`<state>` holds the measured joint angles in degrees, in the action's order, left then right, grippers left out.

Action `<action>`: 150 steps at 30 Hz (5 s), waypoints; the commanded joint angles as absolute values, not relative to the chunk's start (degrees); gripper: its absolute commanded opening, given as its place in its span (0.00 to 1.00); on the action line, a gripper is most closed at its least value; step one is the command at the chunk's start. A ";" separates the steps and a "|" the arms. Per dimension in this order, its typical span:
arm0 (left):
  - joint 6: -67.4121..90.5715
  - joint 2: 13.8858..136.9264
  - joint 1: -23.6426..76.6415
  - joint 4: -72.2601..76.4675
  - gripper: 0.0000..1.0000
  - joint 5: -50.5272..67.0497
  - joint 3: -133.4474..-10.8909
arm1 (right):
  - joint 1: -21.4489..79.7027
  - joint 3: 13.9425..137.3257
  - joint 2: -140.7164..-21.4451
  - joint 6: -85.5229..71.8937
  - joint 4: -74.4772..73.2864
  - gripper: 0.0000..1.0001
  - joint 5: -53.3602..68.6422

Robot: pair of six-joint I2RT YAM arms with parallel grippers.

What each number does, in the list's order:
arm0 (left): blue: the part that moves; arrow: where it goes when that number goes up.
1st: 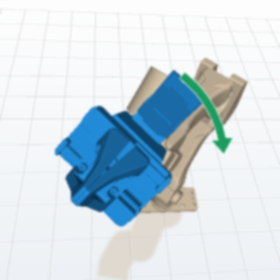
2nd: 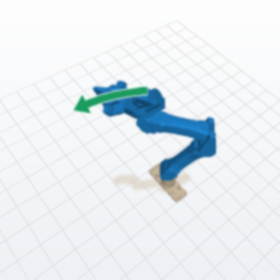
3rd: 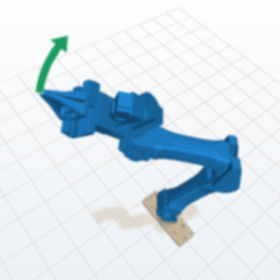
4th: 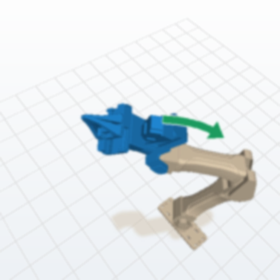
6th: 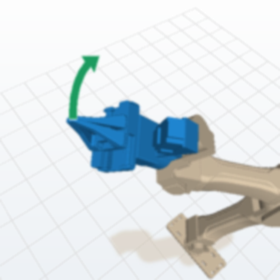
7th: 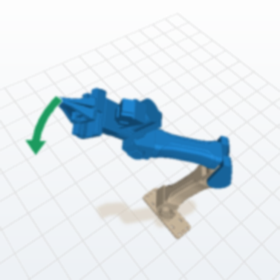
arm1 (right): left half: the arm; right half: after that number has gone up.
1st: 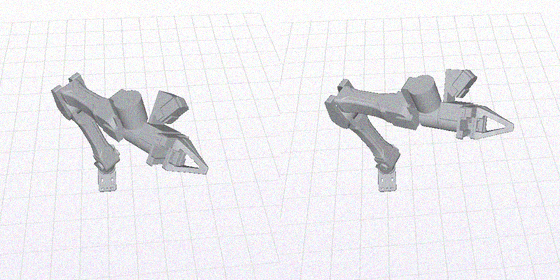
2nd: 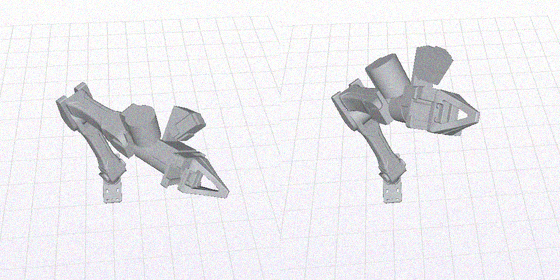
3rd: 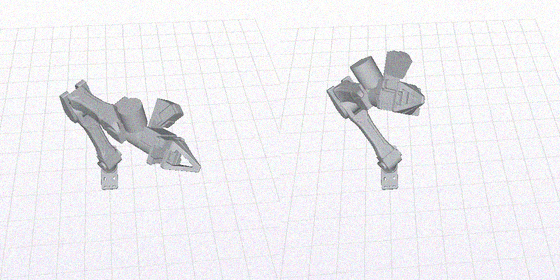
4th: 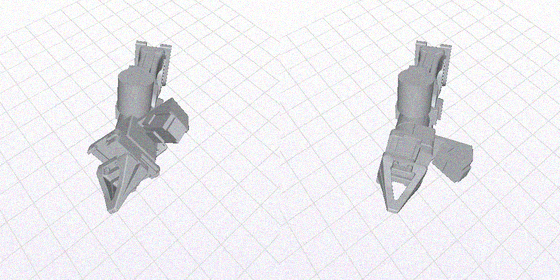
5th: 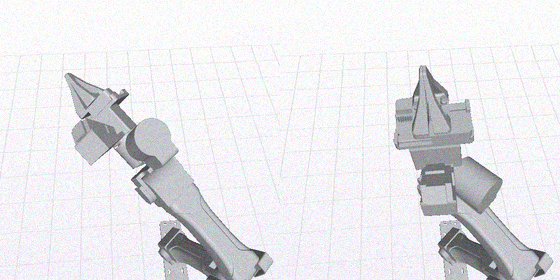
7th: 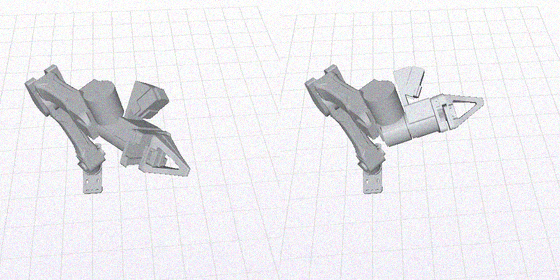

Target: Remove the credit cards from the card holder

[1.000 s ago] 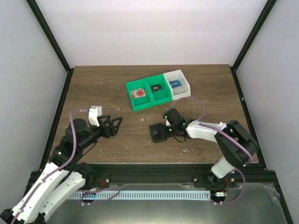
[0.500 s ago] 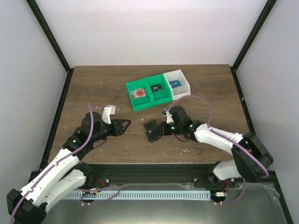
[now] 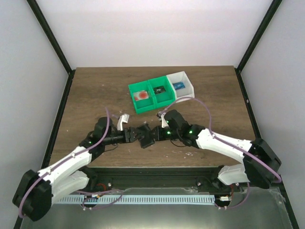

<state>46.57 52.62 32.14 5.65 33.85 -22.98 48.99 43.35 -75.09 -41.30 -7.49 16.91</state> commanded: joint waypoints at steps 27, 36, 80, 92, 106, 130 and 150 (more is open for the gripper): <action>38.28 66.46 32.79 3.31 0.28 31.62 -25.70 | 54.62 43.86 -73.48 -44.05 2.94 0.00 17.12; 36.22 67.01 32.80 0.81 0.00 30.33 -25.91 | 54.66 43.35 -73.21 -43.34 1.66 0.00 15.42; 42.56 51.94 32.82 4.42 0.00 31.81 -20.64 | 54.72 43.62 -80.51 -38.64 -7.67 0.63 8.33; 39.55 50.77 32.85 -4.10 0.00 23.63 -21.05 | 55.46 44.48 -83.66 -39.14 -8.74 0.50 4.30; 40.68 51.23 32.81 -5.77 0.04 20.27 -19.65 | 55.37 41.07 -86.41 -41.68 -9.61 0.01 -3.14; 42.19 47.11 32.87 -2.75 0.00 23.66 -17.74 | 58.18 49.22 -87.75 -43.55 -5.64 0.63 6.48; 42.09 47.11 32.84 -5.29 0.00 20.06 -18.03 | 58.70 53.66 -97.28 -42.78 -5.05 0.67 9.39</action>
<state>42.17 47.42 32.99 -5.30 20.36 -18.26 57.87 51.07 -95.92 -42.94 -4.45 9.39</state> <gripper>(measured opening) 0.022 0.668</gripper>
